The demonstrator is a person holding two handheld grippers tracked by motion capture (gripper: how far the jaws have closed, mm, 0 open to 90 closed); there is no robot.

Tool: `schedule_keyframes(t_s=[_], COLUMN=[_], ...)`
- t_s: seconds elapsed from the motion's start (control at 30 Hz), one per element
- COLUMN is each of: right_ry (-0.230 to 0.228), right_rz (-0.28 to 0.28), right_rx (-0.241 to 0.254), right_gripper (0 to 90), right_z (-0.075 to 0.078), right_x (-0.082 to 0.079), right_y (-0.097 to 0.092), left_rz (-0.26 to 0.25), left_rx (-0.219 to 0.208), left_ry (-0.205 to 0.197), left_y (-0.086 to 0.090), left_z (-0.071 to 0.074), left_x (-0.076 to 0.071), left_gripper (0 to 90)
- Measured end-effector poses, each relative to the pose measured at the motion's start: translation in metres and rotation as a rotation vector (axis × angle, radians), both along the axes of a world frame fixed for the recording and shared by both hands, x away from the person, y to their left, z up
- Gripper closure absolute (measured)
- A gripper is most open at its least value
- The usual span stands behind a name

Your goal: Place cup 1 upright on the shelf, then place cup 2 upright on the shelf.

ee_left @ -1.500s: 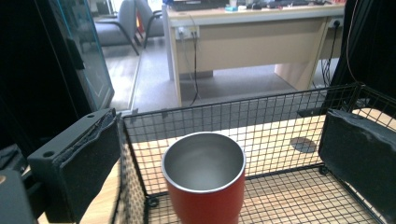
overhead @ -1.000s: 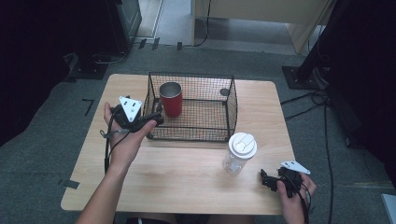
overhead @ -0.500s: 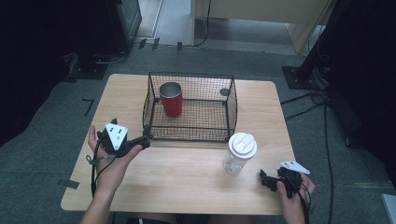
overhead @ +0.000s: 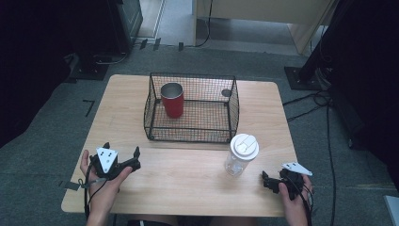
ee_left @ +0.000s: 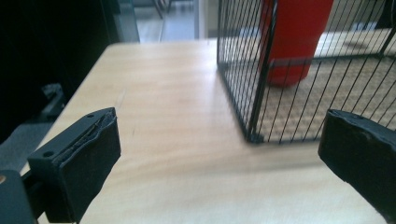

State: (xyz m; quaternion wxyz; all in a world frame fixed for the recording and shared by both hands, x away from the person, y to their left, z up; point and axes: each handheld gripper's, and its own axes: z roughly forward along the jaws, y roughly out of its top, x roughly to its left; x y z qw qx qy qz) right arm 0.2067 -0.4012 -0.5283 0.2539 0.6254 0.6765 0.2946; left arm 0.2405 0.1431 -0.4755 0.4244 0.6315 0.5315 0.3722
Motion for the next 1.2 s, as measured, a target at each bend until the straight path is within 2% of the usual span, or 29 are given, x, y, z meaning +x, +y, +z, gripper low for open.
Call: schedule_keyframes(t_s=[0.13, 0.3, 0.43, 0.5, 0.6, 0.7, 0.87, 1.03, 1.1, 1.2], right_ry=[0.000, -0.002, -0.038, -0.004, -0.015, -0.026, -0.035, -0.036, -0.044, -0.053], right_rz=[-0.013, -0.024, -0.006, -0.011, -0.009, 0.033, 0.111, 0.160, 0.178, 0.204], right_rx=[-0.001, -0.005, -0.070, -0.046, -0.034, 0.003, 0.049, 0.064, 0.070, 0.080], right_gripper=[0.0, 0.0, 0.4, 1.2, 1.2, 1.2, 1.2, 1.2, 1.2, 1.2], right_z=[0.000, 0.000, 0.001, 0.003, 0.006, 0.013, 0.026, 0.034, 0.038, 0.043], right_x=[0.001, 0.000, -0.002, -0.004, -0.009, -0.016, -0.025, -0.028, -0.029, -0.028], right_y=[0.001, 0.002, 0.005, 0.007, 0.009, 0.015, 0.028, 0.043, 0.051, 0.061], left_rz=[0.013, 0.020, 0.018, 0.020, 0.017, 0.022, 0.034, 0.048, 0.036, 0.025], left_rx=[-0.016, 0.005, 0.001, -0.003, 0.000, 0.018, 0.022, 0.030, 0.056, 0.098], left_ry=[0.009, 0.039, 0.075, 0.085, 0.094, 0.107, 0.141, 0.177, 0.211, 0.282], left_y=[0.009, 0.016, 0.024, 0.026, 0.029, 0.032, 0.040, 0.048, 0.049, 0.050], left_z=[-0.006, -0.021, -0.027, -0.029, -0.031, -0.033, -0.038, -0.039, -0.039, -0.041], left_x=[-0.006, -0.010, -0.013, -0.014, -0.014, -0.013, -0.012, -0.010, -0.009, -0.007], left_gripper=[0.0, 0.0, 0.0, 0.0, 0.0, 0.0, 0.0, 0.0, 0.0, 0.0])
